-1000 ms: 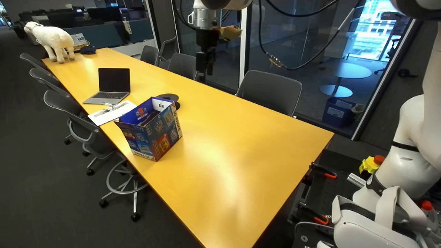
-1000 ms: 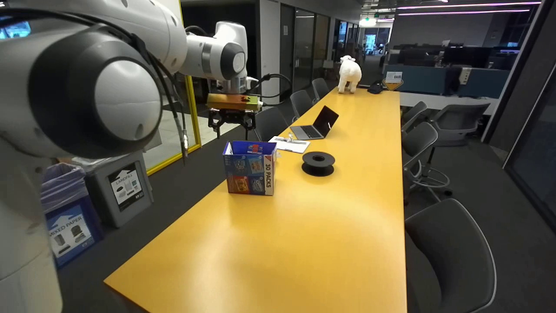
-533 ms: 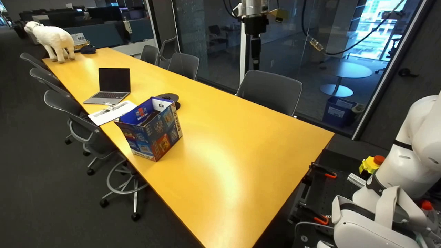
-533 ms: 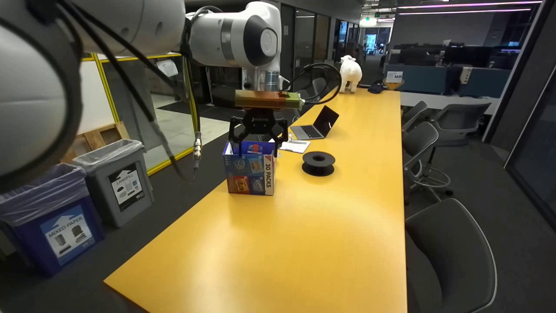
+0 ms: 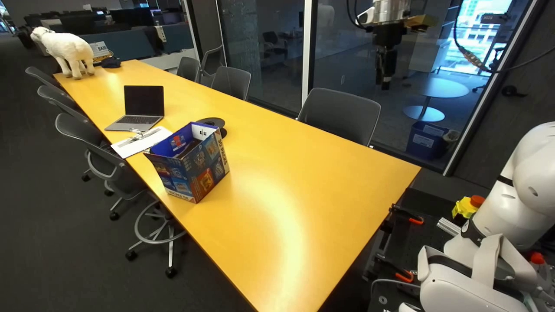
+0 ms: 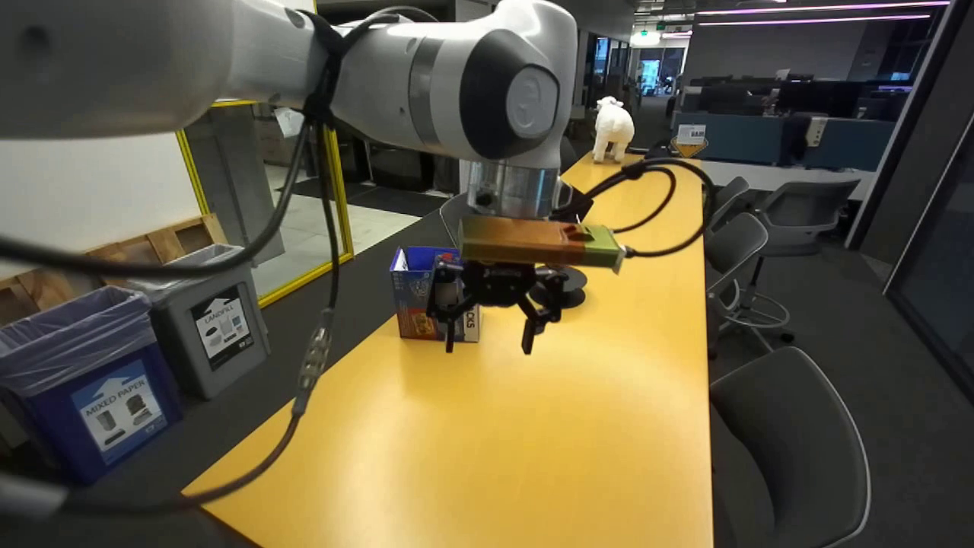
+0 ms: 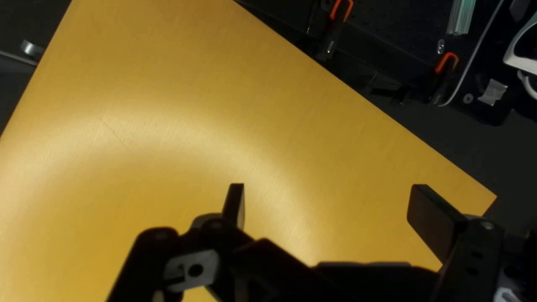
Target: Put the ropes into the box.
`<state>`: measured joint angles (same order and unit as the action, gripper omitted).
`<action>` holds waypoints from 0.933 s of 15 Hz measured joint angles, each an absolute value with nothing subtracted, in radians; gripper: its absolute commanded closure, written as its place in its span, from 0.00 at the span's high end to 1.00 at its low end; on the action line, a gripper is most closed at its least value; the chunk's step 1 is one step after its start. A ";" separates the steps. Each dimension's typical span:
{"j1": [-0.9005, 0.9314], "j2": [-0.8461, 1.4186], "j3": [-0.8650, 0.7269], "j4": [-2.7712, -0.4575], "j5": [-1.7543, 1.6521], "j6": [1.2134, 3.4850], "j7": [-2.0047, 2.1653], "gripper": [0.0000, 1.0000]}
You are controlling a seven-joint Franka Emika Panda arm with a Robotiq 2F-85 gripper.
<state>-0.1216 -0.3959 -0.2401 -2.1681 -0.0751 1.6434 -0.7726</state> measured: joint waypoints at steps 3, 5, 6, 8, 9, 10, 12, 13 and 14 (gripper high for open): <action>-0.157 -0.546 -0.288 -2.338 -0.119 1.659 -0.809 1.00; -0.173 -0.650 -0.296 -2.458 -0.133 1.659 -0.813 1.00; -0.182 -0.704 -0.292 -2.517 -0.133 1.659 -0.813 1.00; -0.194 -0.810 -0.274 -2.626 -0.132 1.656 -0.813 1.00; -0.196 -0.865 -0.262 -2.673 -0.126 1.650 -0.813 1.00; -0.195 -0.917 -0.253 -2.712 -0.118 1.634 -0.813 1.00; -0.181 -1.011 -0.250 -2.758 -0.102 1.597 -0.806 1.00; -0.171 -1.047 -0.250 -2.759 -0.093 1.574 -0.798 1.00; -0.160 -1.079 -0.250 -2.757 -0.084 1.555 -0.786 1.00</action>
